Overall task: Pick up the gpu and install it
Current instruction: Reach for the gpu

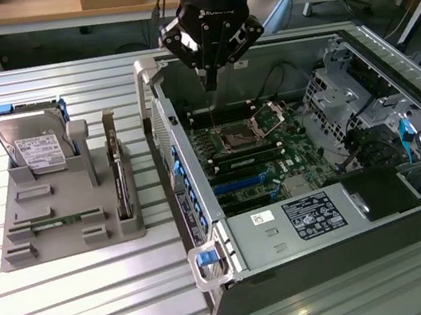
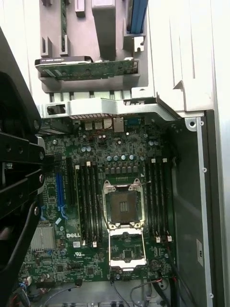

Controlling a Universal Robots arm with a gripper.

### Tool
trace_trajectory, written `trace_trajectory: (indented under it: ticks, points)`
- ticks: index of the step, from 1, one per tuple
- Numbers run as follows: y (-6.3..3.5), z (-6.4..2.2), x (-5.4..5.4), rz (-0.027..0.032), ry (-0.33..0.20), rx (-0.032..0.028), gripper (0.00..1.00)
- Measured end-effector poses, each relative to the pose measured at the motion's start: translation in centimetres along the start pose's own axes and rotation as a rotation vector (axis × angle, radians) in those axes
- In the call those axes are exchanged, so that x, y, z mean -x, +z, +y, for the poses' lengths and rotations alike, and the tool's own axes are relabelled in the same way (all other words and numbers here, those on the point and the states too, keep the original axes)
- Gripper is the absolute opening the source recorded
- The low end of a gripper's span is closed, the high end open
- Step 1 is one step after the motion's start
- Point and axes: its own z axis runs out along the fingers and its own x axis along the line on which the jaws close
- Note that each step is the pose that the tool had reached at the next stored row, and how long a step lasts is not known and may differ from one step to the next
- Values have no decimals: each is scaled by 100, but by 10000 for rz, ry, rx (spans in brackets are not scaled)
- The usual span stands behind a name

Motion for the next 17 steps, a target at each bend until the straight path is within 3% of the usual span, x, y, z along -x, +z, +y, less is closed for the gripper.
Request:
trace_trajectory:
  ticks: [17]
  points:
    - [-4, -10, -137, -2, -1, -27, 11]
